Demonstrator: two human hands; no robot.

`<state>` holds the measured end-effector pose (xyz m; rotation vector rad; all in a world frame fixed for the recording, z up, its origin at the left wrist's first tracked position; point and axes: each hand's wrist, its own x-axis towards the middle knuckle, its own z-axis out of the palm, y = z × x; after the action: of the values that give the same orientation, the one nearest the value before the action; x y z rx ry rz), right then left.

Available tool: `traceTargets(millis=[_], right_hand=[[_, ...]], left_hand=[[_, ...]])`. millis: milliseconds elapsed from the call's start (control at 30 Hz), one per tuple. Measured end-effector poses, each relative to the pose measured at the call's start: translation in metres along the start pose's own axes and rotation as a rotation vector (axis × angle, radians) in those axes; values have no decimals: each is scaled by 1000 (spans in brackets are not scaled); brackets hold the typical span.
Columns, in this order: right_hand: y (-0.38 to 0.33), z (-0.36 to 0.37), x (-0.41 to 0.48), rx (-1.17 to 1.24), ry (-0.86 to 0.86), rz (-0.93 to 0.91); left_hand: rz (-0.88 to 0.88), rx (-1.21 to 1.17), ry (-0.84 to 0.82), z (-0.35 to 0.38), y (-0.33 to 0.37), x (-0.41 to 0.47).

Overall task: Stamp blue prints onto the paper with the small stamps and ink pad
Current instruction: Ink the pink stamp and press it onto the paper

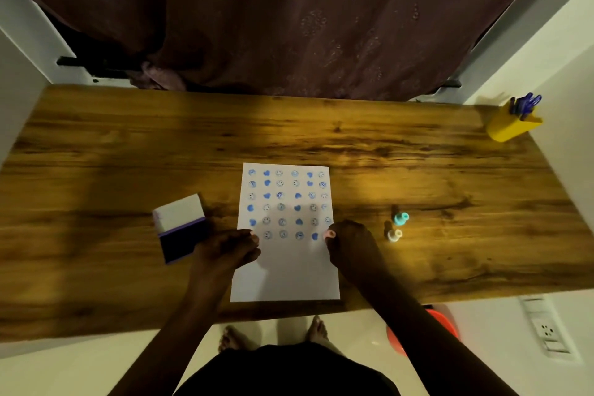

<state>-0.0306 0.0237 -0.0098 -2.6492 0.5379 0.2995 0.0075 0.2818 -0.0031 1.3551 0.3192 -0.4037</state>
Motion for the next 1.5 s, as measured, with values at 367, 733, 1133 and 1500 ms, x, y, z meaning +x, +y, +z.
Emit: traceTargets(millis=[367,733,1133,1500], right_hand=[[-5,5,3,-129,33,-64],[8,-34,-4,271,109,22],[46,-69,-64,1211,-151,129],[84,-88,-74,1183,-184,-65]], left_hand=[[-33,0,17,12,-5,-7],[-14,64,-54,27,-3,-23],[18,170,-293,103,-8,-42],[105,299,-416,155,-12,-48]])
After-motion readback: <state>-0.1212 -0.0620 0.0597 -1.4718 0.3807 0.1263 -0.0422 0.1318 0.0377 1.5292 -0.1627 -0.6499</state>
